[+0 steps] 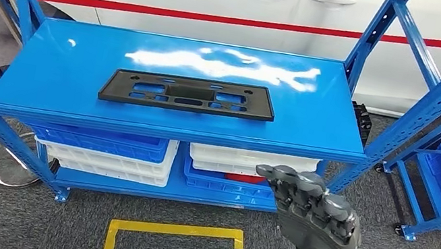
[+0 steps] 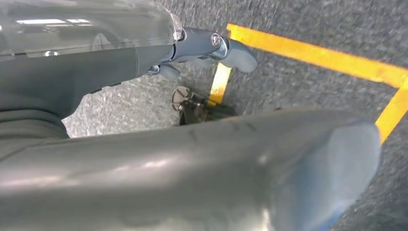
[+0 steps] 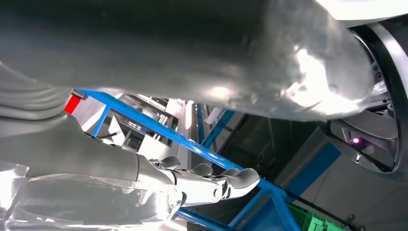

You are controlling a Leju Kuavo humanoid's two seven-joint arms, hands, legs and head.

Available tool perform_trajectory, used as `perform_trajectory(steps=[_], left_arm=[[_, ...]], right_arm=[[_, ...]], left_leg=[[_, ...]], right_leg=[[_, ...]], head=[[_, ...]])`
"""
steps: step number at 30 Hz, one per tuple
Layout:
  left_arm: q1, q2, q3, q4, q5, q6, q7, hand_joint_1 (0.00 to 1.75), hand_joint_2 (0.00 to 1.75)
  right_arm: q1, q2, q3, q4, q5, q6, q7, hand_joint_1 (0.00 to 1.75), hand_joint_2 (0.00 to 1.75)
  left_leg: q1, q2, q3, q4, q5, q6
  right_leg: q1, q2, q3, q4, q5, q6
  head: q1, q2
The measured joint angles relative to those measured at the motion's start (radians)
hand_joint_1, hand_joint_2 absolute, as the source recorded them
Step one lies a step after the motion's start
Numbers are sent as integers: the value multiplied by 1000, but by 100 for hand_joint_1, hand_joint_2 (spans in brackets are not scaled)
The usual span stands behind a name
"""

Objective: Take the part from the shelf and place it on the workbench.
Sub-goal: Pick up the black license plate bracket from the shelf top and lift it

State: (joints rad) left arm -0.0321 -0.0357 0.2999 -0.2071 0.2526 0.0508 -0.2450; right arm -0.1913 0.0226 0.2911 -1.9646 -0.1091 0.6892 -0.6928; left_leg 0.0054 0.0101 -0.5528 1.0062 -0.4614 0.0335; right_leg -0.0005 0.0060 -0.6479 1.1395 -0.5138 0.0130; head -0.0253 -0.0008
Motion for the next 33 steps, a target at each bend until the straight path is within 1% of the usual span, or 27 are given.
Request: perform_trajectory(steps=[1, 2, 3, 4, 5, 6, 8, 9, 10, 12, 13, 14, 15, 17, 18, 19, 20, 21, 22, 23, 24, 27, 28, 29, 30, 32, 33], left_arm=[[0, 0, 2, 0, 0, 0, 0, 0, 0], [0, 0, 3, 0, 0, 0, 0, 0, 0], [0, 0, 4, 0, 0, 0, 0, 0, 0], [1, 0, 5, 0, 0, 0, 0, 0, 0], [1, 0, 6, 0, 0, 0, -1, 0, 0], [1, 0, 6, 0, 0, 0, -2, 0, 0], [1, 0, 7, 0, 1, -1, -6, 0, 0], [0, 0, 9, 0, 1, -1, -8, 0, 0], [0, 0, 11, 0, 2, -1, -9, 0, 0], [-1, 0, 15, 0, 2, -1, -10, 0, 0], [-1, 0, 15, 0, 2, -1, -10, 0, 0], [-2, 0, 16, 0, 2, -1, -11, 0, 0], [-1, 0, 16, 0, 2, -2, -11, 0, 0], [0, 0, 16, 0, 3, -2, -11, 0, 0], [2, 0, 17, 0, 3, -3, -11, 0, 0], [3, 0, 18, 0, 3, -3, -12, 0, 0], [4, 0, 19, 0, 4, -4, -13, 0, 0], [5, 0, 20, 0, 4, -4, -14, 0, 0], [5, 0, 21, 0, 4, -5, -16, 0, 0], [4, 0, 22, 0, 4, -6, -18, 0, 0], [4, 0, 23, 0, 4, -6, -20, 0, 0], [4, 0, 24, 0, 4, -10, -27, 0, 0], [5, -1, 25, 0, 5, -11, -28, 0, 0], [5, -2, 26, 0, 5, -12, -30, 0, 0], [5, -2, 28, 0, 5, -13, -31, 0, 0], [4, -2, 32, 0, 6, -15, -32, 0, 0], [4, -2, 34, 0, 6, -16, -32, 0, 0]], right_arm=[[0, -1, 0, 1, 0, 0, 0, 0, 0], [1, -3, 0, 2, 0, 0, 0, 0, 0], [2, -4, 0, 4, 0, 0, 0, 0, 0], [2, -5, 0, 5, 0, 0, 0, 0, 0], [2, -5, 0, 6, 0, 0, 0, 0, 0], [1, -6, 0, 6, -1, 1, 0, 0, 0], [0, -6, 0, 7, -3, 6, 0, 0, 0], [0, -7, 0, 7, -5, 10, 0, 0, 0], [1, -7, 0, 7, -7, 13, 0, 0, 0], [2, -8, 0, 6, -8, 17, 0, 0, 0], [2, -9, 0, 6, -8, 17, 0, 0, 0], [2, -9, 0, 6, -9, 18, 0, 0, 0], [2, -9, 0, 6, -9, 18, 0, 0, 0], [3, -9, 0, 7, -9, 17, 0, 0, 0], [4, -9, 0, 7, -9, 18, 0, 0, 0], [5, -10, 0, 7, -11, 21, 0, 0, 0], [6, -10, 0, 7, -12, 25, 0, 0, 0], [7, -11, 0, 7, -14, 31, 0, 0, 0], [8, -12, -1, 7, -16, 37, 0, 0, 0], [8, -12, -2, 7, -17, 43, 0, 0, 0], [9, -13, -4, 7, -17, 49, 0, 0, 0], [11, -14, -12, 7, -20, 65, 0, 0, 0], [11, -14, -16, 7, -20, 70, -1, 0, 0], [10, -15, -20, 6, -20, 74, -1, 0, 0], [11, -15, -23, 6, -20, 78, -1, 0, 0], [14, -15, -28, 7, -19, 82, -2, 0, 0], [16, -15, -30, 7, -18, 84, -2, 0, 0]], left_leg=[[0, 0, 0, 0, 0, 2], [-1, 0, 0, 0, -1, 3], [-1, 0, 0, 1, -2, 3], [-1, 0, 1, 1, -3, 2], [-1, -1, 4, 1, -5, 0], [0, -1, 7, 1, -7, -2], [-4, -1, 10, 3, -14, -11], [-5, -1, 10, 4, -16, -16], [-5, 0, 10, 3, -18, -22], [-4, 1, 14, 4, -24, -34], [-3, 0, 12, 16, -34, -39], [-3, -1, -1, 47, -52, -43], [-1, -2, -28, 101, -80, -46], [0, -2, -101, 237, -131, -50], [1, -2, -128, 281, -137, -51], [1, -2, -138, 288, -123, -51], [1, -2, -129, 255, -91, -49], [1, -2, -102, 189, -48, -46], [0, -2, -72, 122, -17, -41], [-1, -3, -46, 64, 3, -37], [-3, -3, -31, 29, 10, -32], [-3, -4, -20, 9, 4, -16], [-1, -4, -14, 5, 3, -10], [0, -4, -6, 2, 1, -5], [1, -3, 0, -1, 0, -1], [0, -3, 7, -1, -7, 4], [0, -4, 11, -1, -11, 5]], right_leg=[[-3, 0, -33, 66, -31, 4], [-6, 0, -63, 125, -51, 7], [-8, -1, -81, 157, -54, 10], [-10, -1, -81, 154, -39, 11], [-12, -2, -61, 110, -8, 10], [-13, -4, -27, 42, 29, 8], [-9, -8, 31, -78, 71, 0], [-6, -9, 43, -105, 74, -4], [-3, -8, 45, -112, 70, -9], [-5, -4, 49, -118, 70, -19], [-7, -4, 54, -123, 70, -25], [-9, -4, 59, -128, 70, -31], [-8, -5, 64, -130, 68, -36], [-5, -6, 68, -130, 63, -43], [-3, -4, 71, -130, 59, -45], [-3, -2, 75, -129, 56, -45], [-2, 0, 80, -128, 52, -43], [-2, 2, 86, -126, 46, -41], [-1, 3, 91, -125, 41, -38], [0, 4, 94, -123, 36, -34], [1, 4, 95, -122, 32, -29], [1, 4, 96, -113, 33, -13], [1, 3, 91, -98, 28, -8], [0, 2, 78, -70, 14, -3], [-3, 1, 52, -22, -8, 3], [-7, 0, -23, 99, -55, 10], [-8, 0, -56, 142, -64, 12]], head=[[0, 0], [0, 0], [0, 0], [0, 0], [0, 0], [0, 0], [0, 0], [0, 0], [-1, 0], [-1, 0], [-1, 0], [-2, 0], [-2, 0], [-3, 0], [-3, 0], [-3, 0], [-3, 0], [-3, 0], [-3, 0], [-3, 0], [-2, 0], [-1, 0], [-1, 0], [0, 0], [1, 0], [2, 0], [2, 0]])
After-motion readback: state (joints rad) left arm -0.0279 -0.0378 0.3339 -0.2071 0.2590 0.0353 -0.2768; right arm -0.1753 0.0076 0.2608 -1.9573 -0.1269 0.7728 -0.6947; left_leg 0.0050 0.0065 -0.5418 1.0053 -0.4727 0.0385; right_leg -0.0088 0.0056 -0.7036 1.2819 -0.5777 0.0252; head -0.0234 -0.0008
